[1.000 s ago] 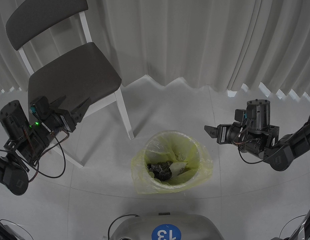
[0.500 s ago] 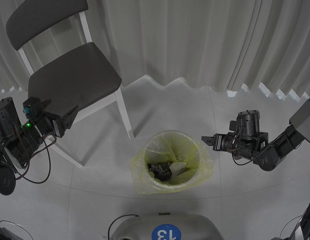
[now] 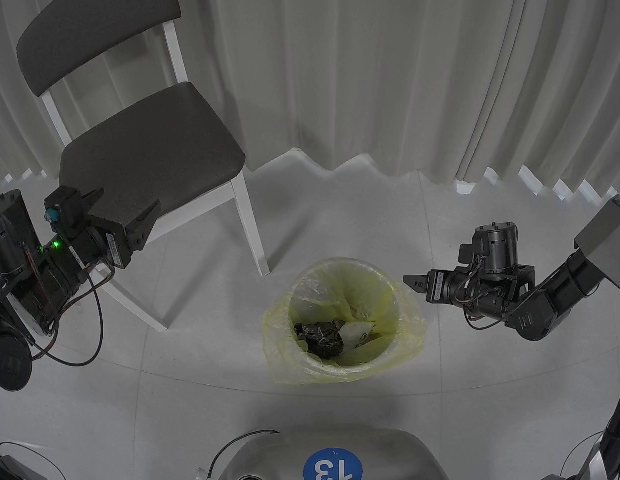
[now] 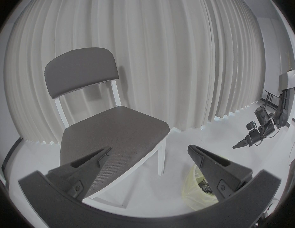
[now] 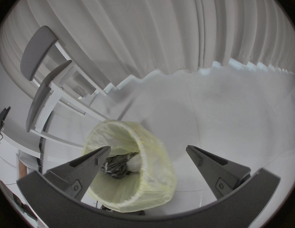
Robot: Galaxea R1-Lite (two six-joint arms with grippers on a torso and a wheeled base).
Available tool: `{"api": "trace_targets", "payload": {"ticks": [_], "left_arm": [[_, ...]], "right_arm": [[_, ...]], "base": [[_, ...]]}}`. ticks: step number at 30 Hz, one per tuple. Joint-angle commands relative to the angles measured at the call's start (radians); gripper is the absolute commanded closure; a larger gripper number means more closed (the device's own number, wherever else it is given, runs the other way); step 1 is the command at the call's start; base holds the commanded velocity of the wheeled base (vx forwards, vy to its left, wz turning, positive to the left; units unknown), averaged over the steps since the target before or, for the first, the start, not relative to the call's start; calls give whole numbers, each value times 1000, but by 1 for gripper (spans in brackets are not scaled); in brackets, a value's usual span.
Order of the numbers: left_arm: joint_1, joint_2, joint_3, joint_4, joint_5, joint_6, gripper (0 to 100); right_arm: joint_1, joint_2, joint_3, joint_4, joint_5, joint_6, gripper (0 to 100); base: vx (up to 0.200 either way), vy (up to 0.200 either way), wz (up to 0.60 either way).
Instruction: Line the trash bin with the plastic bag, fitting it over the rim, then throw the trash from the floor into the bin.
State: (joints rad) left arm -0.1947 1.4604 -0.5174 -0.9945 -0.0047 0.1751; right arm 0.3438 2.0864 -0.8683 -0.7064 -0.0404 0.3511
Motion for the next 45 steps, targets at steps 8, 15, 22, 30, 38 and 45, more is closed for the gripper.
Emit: {"api": "trace_targets", "payload": {"ticks": [8, 15, 22, 30, 38, 45], "left_arm": [[18, 32, 27, -59, 28, 60, 0], [11, 67, 30, -173, 29, 49, 0], [9, 74, 31, -168, 61, 57, 0], [0, 78, 22, -171, 97, 50, 0], [-61, 87, 54, -182, 155, 106, 0], [-54, 153, 33, -328, 81, 110, 0]], "right_arm": [[-37, 47, -37, 25, 53, 23, 0], [-68, 55, -55, 42, 53, 23, 0], [-137, 60, -83, 90, 57, 23, 0], [-256, 69, -112, 145, 182, 69, 0], [-381, -11, -75, 182, 383, 91, 0], [-384, 0, -41, 173, 384, 29, 0]], "base": [[0, 200, 0], [0, 143, 0], [0, 0, 0], [0, 0, 0], [0, 0, 0], [0, -57, 0]]}}
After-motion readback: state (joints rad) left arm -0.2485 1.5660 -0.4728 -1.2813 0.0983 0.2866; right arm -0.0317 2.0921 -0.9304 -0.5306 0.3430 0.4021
